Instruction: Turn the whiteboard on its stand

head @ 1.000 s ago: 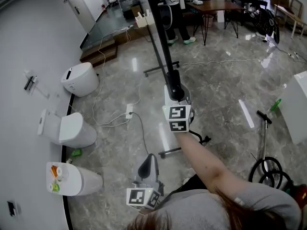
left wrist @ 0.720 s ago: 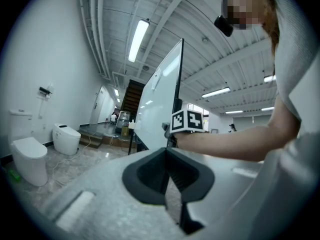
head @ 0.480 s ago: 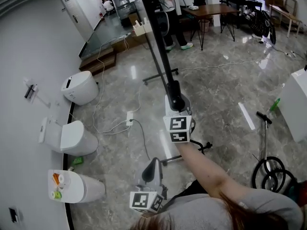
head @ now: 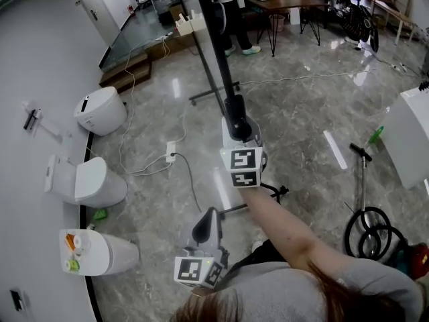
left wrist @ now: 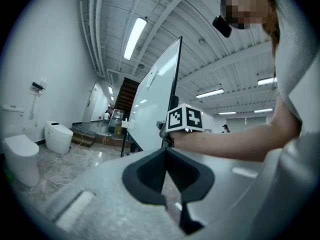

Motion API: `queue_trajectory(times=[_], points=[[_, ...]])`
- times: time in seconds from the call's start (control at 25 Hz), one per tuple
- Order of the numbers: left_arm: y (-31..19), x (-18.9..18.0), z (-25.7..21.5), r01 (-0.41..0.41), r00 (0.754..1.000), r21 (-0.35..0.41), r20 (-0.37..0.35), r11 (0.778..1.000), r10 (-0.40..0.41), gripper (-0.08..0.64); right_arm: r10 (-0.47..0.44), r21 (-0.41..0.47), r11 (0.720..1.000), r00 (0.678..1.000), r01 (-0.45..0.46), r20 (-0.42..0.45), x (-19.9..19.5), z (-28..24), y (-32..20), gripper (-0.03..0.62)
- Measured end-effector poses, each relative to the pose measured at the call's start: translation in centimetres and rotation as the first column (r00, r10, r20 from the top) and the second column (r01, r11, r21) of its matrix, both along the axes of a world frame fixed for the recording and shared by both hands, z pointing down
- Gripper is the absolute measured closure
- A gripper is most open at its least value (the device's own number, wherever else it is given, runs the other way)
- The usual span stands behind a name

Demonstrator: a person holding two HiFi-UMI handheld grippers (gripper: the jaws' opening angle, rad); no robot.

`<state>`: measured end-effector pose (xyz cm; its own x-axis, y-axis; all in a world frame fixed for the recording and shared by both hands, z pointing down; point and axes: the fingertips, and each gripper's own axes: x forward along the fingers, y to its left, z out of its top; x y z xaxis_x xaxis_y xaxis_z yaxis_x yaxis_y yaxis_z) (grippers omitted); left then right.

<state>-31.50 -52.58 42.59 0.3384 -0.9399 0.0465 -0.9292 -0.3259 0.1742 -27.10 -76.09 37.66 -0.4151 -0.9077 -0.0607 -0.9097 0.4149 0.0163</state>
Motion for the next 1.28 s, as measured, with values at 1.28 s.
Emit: queue_trajectory(times=[1.28], points=[[9.7, 5.4, -0.1, 0.059, 0.994, -0.023, -0.086, 0.998, -0.061, 0.565, -0.064, 0.041, 0.997, 0.998, 0.064, 0.008, 2.6, 0.2, 8.7, 0.476]])
